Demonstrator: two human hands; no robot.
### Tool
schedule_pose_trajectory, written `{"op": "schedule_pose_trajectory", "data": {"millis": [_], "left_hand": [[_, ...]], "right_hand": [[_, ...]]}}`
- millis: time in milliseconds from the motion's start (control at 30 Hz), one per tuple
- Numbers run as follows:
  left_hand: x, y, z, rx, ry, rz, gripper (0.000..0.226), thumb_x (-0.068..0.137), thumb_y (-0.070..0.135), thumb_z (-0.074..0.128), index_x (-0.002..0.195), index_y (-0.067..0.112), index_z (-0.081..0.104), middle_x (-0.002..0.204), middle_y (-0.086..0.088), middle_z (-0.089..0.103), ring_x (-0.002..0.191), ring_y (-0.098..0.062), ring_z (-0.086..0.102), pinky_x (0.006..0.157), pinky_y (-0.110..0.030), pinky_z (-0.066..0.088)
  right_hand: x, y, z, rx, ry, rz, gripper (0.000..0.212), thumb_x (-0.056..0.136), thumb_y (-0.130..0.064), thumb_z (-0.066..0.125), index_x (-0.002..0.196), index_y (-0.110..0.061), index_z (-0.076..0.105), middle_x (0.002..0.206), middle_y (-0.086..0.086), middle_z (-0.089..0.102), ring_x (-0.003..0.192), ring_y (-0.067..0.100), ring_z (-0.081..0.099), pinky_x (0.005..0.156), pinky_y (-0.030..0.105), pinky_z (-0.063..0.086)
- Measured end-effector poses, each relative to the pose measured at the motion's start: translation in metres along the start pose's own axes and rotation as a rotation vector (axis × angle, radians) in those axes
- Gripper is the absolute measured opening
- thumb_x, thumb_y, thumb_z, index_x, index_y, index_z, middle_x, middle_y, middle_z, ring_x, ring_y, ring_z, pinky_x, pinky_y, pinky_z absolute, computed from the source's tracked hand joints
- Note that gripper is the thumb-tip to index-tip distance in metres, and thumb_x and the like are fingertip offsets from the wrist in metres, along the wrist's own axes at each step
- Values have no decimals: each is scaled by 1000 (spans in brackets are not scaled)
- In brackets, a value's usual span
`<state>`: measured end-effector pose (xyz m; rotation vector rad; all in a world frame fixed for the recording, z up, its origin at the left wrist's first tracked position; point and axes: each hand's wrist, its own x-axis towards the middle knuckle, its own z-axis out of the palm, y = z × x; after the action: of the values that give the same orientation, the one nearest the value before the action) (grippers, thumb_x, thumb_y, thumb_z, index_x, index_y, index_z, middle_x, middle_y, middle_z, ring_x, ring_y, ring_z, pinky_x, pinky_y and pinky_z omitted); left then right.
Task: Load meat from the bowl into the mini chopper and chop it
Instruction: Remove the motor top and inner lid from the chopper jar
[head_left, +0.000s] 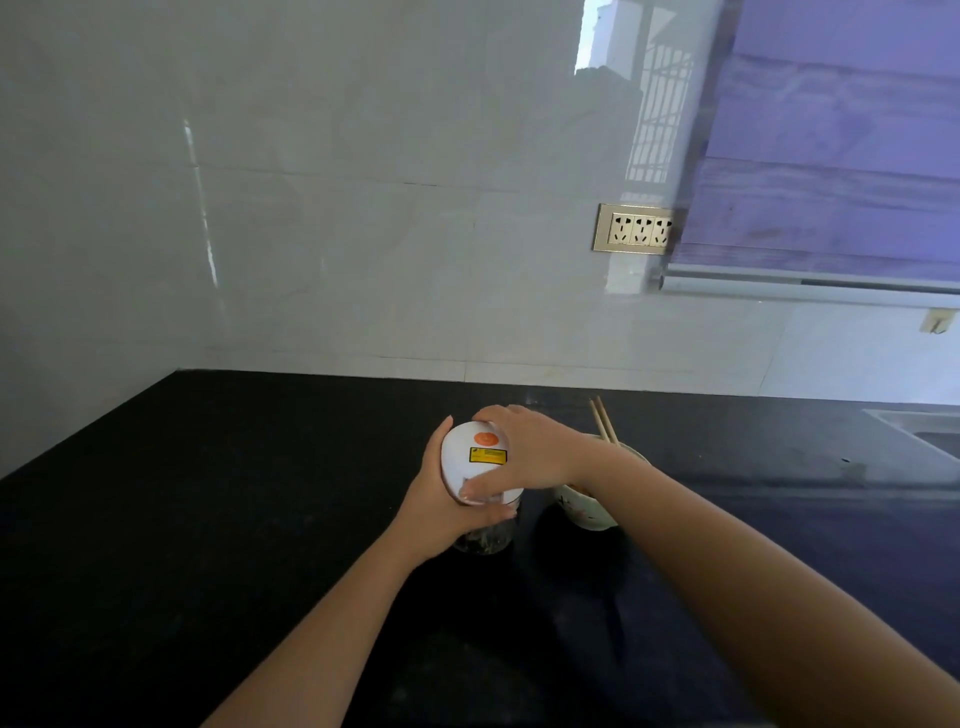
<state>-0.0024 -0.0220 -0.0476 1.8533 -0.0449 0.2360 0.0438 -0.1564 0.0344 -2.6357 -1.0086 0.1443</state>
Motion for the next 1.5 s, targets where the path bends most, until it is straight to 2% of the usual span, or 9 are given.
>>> {"op": "schedule_pose_trajectory", "data": {"millis": [233, 533, 700, 867, 967, 1133, 1300, 1400, 1500], "left_hand": [[1, -2, 0, 63, 26, 0, 105, 55, 24, 87, 139, 29, 25, 120, 13, 44, 110, -8, 46, 75, -12, 39], [0, -2, -1, 67, 38, -16, 98, 54, 22, 88, 133, 31, 32, 115, 14, 48, 106, -9, 49, 84, -20, 42], [0, -6, 0, 36, 38, -24, 97, 51, 27, 89, 131, 33, 34, 109, 23, 48, 98, -2, 50, 68, -9, 37], [0, -8, 1, 29, 45, -9, 103, 46, 33, 90, 134, 31, 35, 123, 12, 52, 111, -10, 51, 87, -25, 46], [0, -10, -1, 47, 17, 14, 107, 42, 42, 88, 135, 31, 35, 127, 12, 52, 114, -10, 51, 93, -29, 46], [1, -11, -2, 45, -7, 58, 95, 47, 40, 88, 128, 39, 40, 120, 21, 55, 110, 1, 53, 88, -19, 46], [1, -12, -2, 8, -5, 42, 105, 43, 44, 88, 134, 35, 35, 124, 17, 52, 113, -5, 52, 87, -20, 46], [0, -13, -2, 17, 6, 13, 108, 46, 41, 89, 136, 37, 29, 126, 19, 46, 115, -6, 48, 72, -8, 40], [1, -13, -4, 0, -14, 32, 108, 50, 33, 89, 139, 34, 28, 131, 16, 44, 118, -5, 47, 76, -8, 39]], "right_hand": [[1, -4, -2, -18, 15, -16, 81, 70, -46, 76, 135, -20, 36, 125, 2, 42, 109, 19, 44, 93, 31, 46], [5, -1, -9, -16, -60, -36, 78, 69, -42, 78, 133, -23, 38, 123, 0, 44, 109, 18, 45, 88, 28, 43], [7, 3, -12, 83, -138, -30, 77, 68, -33, 80, 132, -28, 38, 126, -2, 41, 113, 19, 44, 91, 30, 45], [8, 4, -17, 126, -179, -37, 74, 63, -32, 81, 126, -31, 43, 125, -2, 44, 113, 19, 47, 92, 34, 49], [6, 1, -26, 202, -215, -73, 72, 62, -17, 81, 125, -27, 46, 124, -2, 47, 111, 19, 49, 89, 31, 50], [6, -3, -35, 204, -232, -71, 76, 56, -21, 79, 125, -26, 47, 122, -5, 51, 111, 16, 52, 90, 33, 51], [4, 0, -34, 305, -185, -40, 67, 66, -15, 80, 124, -24, 46, 120, -5, 51, 108, 15, 50, 82, 21, 46], [4, 6, -36, 348, -152, -19, 66, 71, -15, 78, 126, -25, 43, 121, -5, 49, 110, 16, 48, 87, 23, 45], [3, 9, -39, 424, -104, 7, 61, 75, -15, 76, 125, -24, 43, 120, -3, 51, 112, 19, 50, 92, 28, 46]]}}
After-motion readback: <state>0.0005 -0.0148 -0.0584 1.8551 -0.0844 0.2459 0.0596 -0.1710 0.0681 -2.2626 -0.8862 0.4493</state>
